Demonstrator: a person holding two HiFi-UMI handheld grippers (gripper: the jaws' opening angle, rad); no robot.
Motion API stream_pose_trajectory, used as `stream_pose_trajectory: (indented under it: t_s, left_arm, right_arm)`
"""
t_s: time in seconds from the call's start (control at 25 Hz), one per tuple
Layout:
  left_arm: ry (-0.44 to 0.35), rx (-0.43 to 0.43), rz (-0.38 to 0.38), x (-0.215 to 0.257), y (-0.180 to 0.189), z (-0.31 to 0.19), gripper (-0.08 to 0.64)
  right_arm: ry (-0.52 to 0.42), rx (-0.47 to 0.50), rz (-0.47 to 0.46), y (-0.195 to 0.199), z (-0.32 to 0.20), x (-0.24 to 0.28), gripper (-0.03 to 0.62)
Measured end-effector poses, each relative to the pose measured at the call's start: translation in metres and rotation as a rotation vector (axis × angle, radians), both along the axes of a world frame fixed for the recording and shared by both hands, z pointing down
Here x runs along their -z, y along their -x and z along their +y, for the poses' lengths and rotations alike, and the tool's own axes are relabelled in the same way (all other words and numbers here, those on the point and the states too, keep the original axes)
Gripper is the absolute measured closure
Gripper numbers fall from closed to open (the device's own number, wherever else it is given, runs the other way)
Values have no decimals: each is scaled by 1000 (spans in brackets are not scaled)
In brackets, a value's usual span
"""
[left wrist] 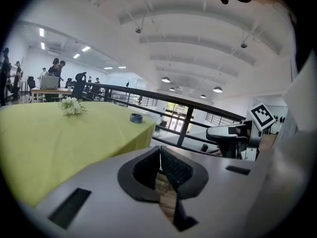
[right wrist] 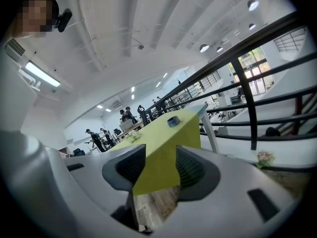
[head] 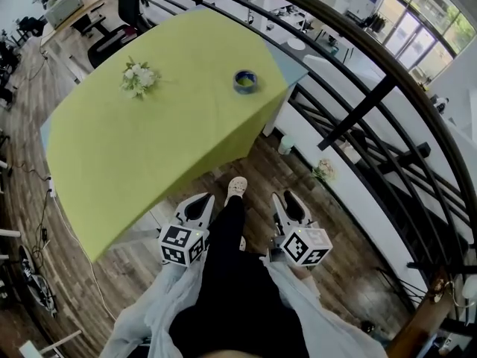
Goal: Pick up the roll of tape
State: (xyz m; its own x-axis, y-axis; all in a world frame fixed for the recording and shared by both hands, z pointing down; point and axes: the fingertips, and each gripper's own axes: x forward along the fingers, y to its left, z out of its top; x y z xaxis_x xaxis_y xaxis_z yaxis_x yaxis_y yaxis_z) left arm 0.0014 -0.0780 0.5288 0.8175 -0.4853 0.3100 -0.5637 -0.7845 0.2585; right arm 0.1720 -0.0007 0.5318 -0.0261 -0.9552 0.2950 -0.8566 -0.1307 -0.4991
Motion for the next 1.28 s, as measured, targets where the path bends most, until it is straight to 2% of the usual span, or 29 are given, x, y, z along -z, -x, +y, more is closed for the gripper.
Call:
stream_pose_trajectory:
  t_s: [0.32, 0.56, 0.96, 1.28]
  left_arm:
    - [9, 8, 15, 9, -27, -57, 543]
    - [-28, -27, 20, 28, -57, -105, 543]
    - [-18, -13, 34, 37, -86, -185, 543]
    - [-35, -19, 37, 39, -106, -247, 543]
  right_arm:
    - [6, 19, -3, -19, -54, 10, 405]
    - [2, 20, -18, -37, -99, 16, 405]
    - [-3, 39, -16, -65, -183, 29, 410]
    - [-2, -6, 6, -96, -237, 31, 410]
